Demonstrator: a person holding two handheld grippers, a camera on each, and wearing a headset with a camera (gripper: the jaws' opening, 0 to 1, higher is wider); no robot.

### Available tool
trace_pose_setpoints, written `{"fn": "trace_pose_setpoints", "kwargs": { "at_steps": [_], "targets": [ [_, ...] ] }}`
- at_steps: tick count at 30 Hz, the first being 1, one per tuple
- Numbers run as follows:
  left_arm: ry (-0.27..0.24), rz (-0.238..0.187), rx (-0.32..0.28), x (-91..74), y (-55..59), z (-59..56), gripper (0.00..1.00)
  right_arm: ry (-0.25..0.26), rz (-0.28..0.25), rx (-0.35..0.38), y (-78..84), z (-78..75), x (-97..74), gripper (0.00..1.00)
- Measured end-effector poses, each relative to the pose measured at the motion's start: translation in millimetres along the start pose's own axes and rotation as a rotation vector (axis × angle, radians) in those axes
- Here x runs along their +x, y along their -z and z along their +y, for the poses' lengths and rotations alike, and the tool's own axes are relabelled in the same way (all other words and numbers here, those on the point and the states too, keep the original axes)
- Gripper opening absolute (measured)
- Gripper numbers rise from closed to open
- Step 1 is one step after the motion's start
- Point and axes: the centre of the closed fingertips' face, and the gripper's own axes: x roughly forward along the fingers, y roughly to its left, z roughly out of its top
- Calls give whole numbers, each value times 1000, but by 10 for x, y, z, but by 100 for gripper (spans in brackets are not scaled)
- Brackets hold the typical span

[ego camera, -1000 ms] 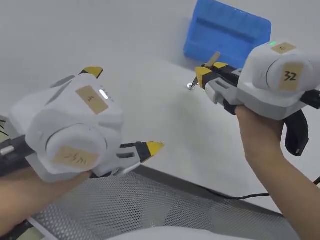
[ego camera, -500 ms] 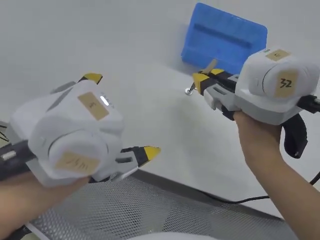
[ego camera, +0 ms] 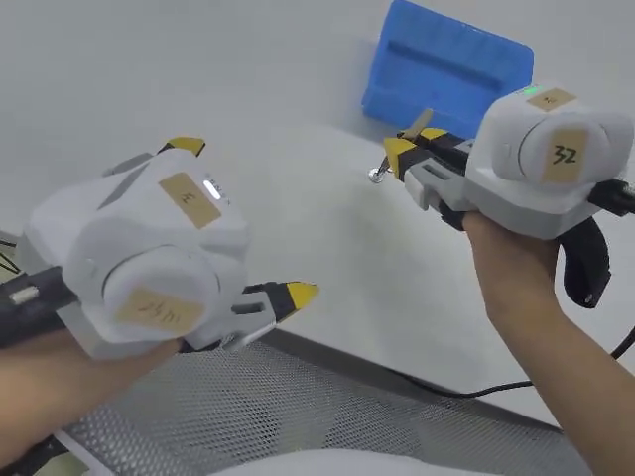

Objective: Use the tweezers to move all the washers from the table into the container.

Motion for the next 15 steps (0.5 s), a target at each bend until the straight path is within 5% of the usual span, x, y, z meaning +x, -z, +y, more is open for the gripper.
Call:
{"fn": "trace_pose_setpoints", "kwargs": {
  "at_steps": [15],
  "targets": [
    [-1, 8, 3, 4, 13, -1, 96, -2, 6, -45, 6, -13, -14, 4]
  ]
}}
